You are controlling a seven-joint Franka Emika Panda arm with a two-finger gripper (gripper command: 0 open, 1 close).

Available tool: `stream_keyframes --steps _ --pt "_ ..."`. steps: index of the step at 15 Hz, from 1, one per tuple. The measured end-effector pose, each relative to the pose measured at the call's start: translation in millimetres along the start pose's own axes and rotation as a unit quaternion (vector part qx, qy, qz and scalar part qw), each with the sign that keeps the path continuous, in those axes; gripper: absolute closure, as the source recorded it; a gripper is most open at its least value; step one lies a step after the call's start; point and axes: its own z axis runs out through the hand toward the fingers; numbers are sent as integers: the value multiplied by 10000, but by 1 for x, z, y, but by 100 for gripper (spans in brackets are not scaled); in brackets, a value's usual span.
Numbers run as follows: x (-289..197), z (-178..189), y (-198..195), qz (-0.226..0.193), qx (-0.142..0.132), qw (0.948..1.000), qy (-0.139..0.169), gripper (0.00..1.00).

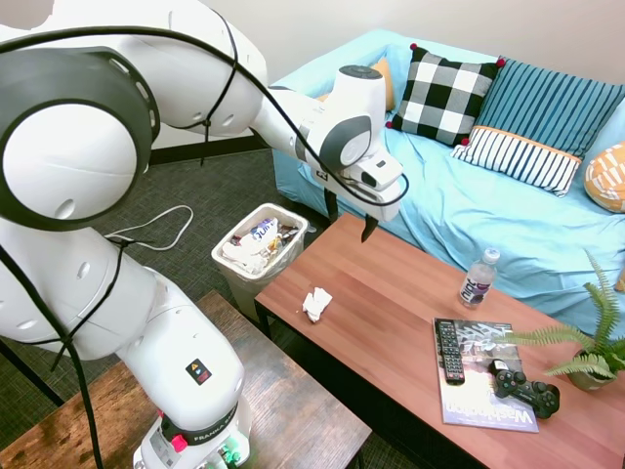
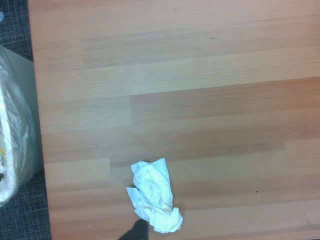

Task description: Throw the tissue in the trash bin

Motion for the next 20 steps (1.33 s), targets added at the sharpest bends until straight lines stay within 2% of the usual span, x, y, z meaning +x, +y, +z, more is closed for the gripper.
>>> stream_keyframes --steps 4,9,14,20 --pt "3 16 -2 -63 -30 10000 -49 0" --pt "-12 80 -9 -615 -34 9978 -244 0" --pt "-33 145 1 -1271 102 9909 -437 0" --pt "-55 222 6 -1458 -61 9877 -553 0"
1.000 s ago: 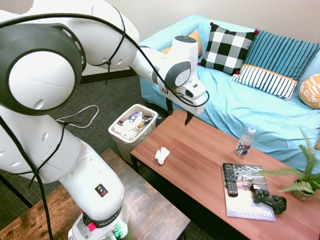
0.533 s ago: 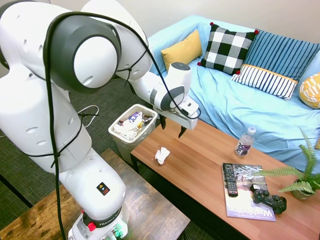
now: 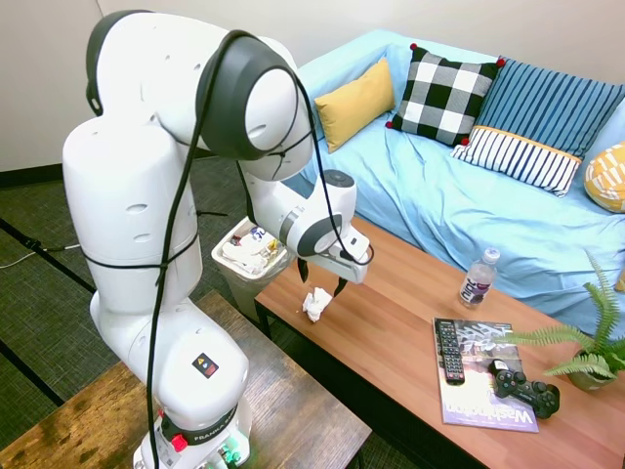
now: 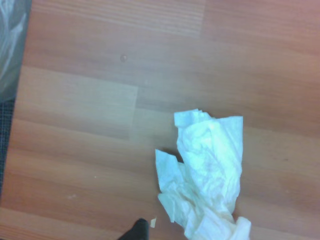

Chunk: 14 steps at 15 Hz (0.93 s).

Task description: Throw the tissue in the trash bin

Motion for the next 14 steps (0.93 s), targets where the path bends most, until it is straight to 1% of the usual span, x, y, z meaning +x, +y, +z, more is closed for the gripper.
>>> stream_keyframes --steps 5,6,8,14 --pt "7 55 -14 -81 -163 9997 -156 0" --pt "10 63 -17 -83 -193 9996 -173 100" --pt "13 72 -21 -47 -204 9996 -212 100" --pt "15 73 -20 20 -160 9996 -231 100"
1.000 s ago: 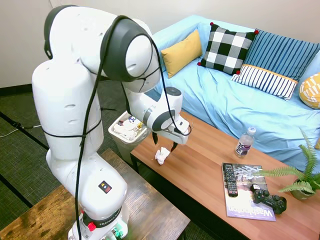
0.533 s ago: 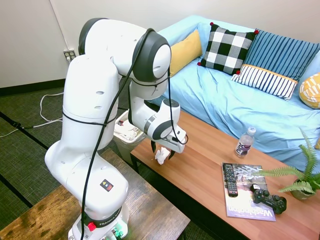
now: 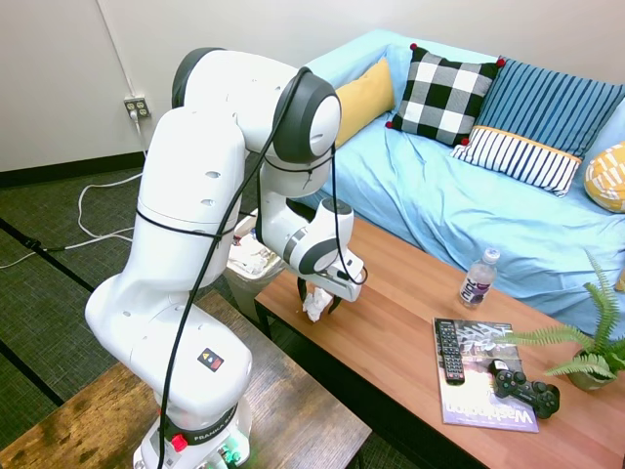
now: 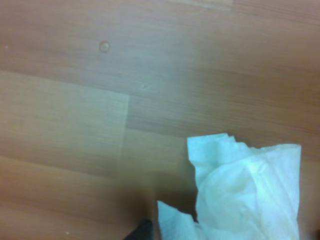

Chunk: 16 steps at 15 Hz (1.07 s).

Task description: Throw the tissue in the trash bin

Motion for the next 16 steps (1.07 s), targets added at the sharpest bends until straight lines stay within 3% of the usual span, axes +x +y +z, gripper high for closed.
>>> stream_keyframes --steps 11,14,16 --pt "6 -3 5 11 109 9999 -39 100" --pt "4 -37 -19 -84 147 9998 125 100" --pt "-6 -78 -59 -237 70 9990 362 100"
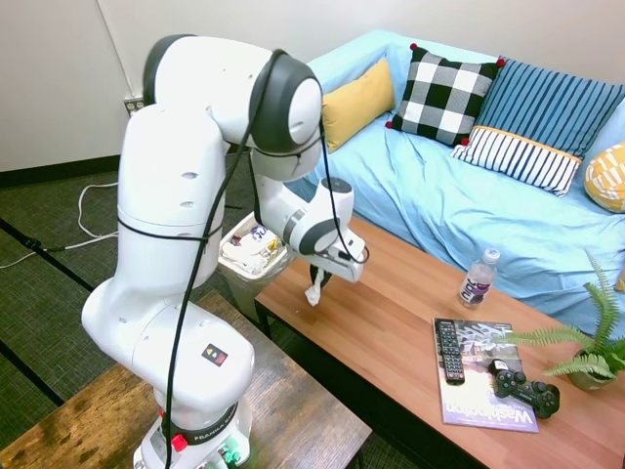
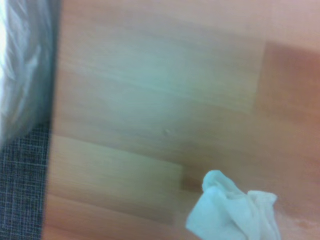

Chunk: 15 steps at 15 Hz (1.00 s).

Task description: Throw the tissue in the trash bin

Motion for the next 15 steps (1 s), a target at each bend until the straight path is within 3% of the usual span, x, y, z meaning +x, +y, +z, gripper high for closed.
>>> stream_keyframes --steps 4,9,10,15 --pt "-27 -44 -94 -365 -149 9989 264 100" --pt "-81 -34 -211 -907 -283 9948 365 100" --pt "-88 -27 -229 -998 -299 9939 361 0" --pt "-100 -3 -280 -1182 -261 9922 310 0"
